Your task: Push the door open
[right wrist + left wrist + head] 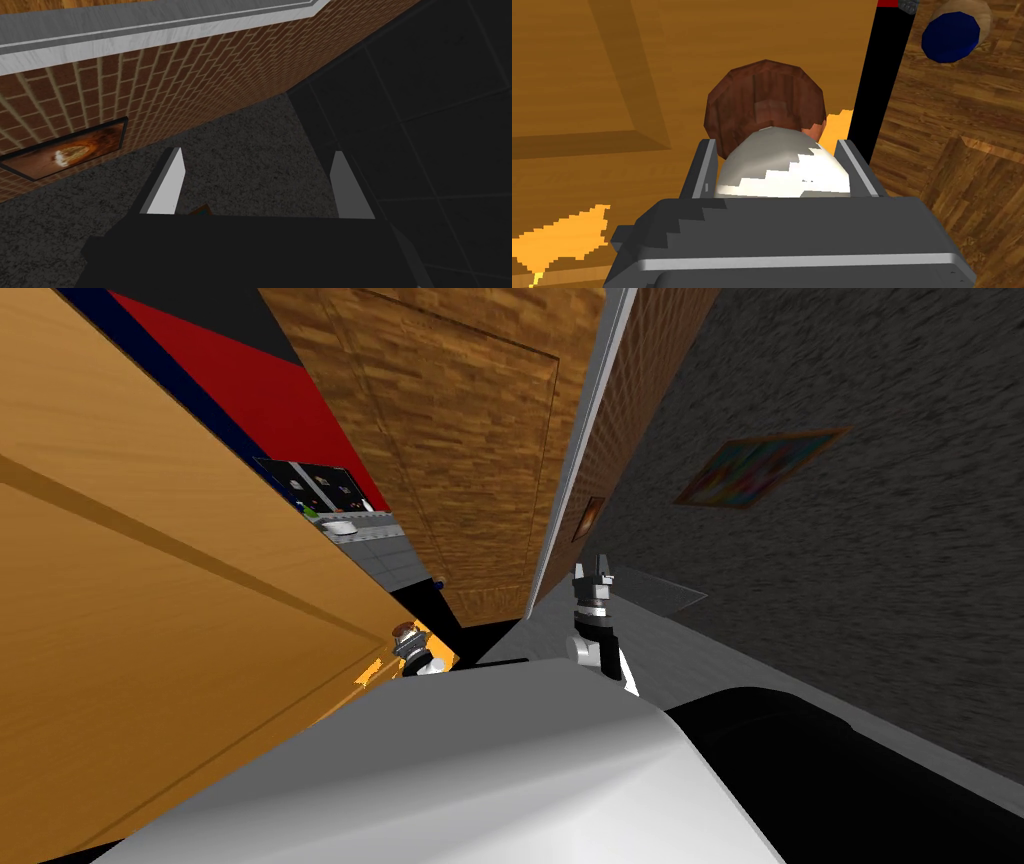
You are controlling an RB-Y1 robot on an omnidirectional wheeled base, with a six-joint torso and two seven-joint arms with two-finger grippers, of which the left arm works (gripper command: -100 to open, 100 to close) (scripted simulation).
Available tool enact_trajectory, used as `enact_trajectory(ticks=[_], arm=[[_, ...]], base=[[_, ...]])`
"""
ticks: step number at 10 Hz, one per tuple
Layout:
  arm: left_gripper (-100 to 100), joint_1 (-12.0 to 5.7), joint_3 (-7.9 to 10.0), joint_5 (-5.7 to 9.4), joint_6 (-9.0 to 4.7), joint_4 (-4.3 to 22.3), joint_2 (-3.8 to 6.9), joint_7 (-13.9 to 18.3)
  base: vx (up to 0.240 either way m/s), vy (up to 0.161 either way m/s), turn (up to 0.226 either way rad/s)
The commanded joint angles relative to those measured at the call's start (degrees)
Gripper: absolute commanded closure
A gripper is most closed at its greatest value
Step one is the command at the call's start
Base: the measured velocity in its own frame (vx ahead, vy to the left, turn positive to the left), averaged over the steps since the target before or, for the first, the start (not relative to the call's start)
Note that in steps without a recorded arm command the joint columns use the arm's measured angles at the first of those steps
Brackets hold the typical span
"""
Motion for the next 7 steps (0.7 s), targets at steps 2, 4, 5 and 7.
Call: enact_trajectory(ticks=[2,4,5,7], arm=[[100,0.08,2.79,1.58,-1.54,0.05,0.27,-0.88],[100,-0.11,4.07,2.40,-1.92,0.32,0.29,-1.34],[100,-0.20,4.71,2.81,-2.12,0.45,0.27,-1.57],[100,-0.40,5.99,3.63,-2.50,0.71,0.23,-2.03]], base=[[0.173,0.069,-0.006],[0.116,0.072,-0.016],[0.080,0.059,-0.027],[0.091,0.061,-0.018]])
